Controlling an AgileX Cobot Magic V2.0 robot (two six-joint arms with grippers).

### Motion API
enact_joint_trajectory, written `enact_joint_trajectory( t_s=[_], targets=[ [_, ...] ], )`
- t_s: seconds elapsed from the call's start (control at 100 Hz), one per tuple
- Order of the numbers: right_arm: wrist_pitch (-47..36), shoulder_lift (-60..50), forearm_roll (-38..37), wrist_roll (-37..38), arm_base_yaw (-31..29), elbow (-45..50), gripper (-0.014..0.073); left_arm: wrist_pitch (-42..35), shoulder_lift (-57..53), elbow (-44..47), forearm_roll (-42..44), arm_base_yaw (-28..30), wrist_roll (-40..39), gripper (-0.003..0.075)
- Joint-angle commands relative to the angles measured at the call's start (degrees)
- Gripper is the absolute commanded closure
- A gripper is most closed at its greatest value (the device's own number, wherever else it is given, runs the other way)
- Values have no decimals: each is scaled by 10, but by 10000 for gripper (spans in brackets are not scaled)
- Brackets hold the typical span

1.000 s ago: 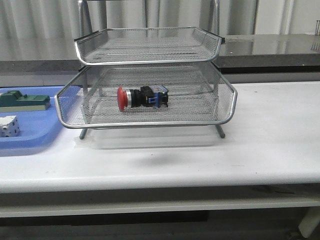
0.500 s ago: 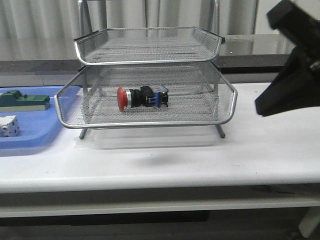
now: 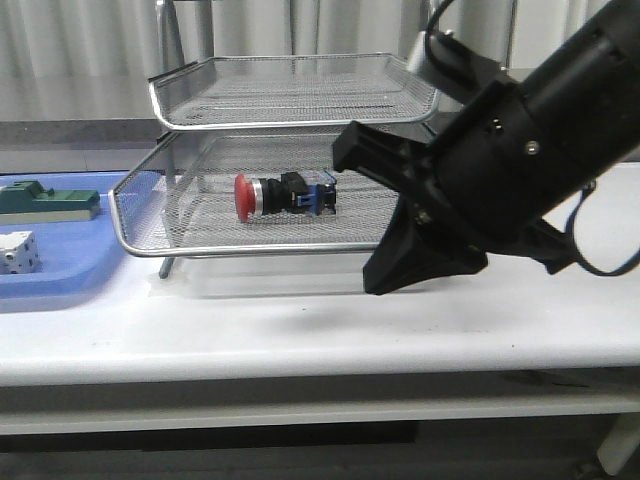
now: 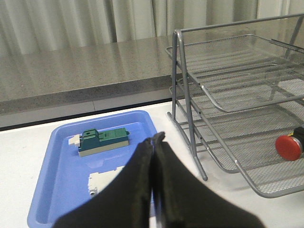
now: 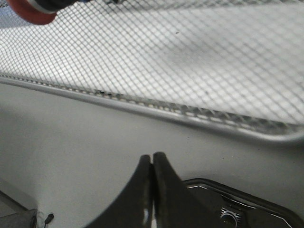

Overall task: Place button on rack with both arms
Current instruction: 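Move the right gripper to the front rim of the middle tray, then push the middle wire tray back into the stack with the right gripper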

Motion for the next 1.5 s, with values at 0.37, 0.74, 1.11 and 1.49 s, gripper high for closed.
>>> enact_joint_trajectory(
  t_s=[0.37, 0.74, 1.11, 1.49],
  targets=[
    [-49, 58, 15, -7, 19, -81, 661, -48, 3, -16, -8, 2, -6, 741],
    [-68, 113, -7, -8, 19, -156, 661, -48, 3, -16, -8, 2, -6, 741],
    [-69, 166, -34, -8, 13, -244, 661, -48, 3, -16, -8, 2, -6, 741],
    [-65, 175, -51, -8, 6, -269, 661, -48, 3, -16, -8, 2, -6, 741]
  ],
)
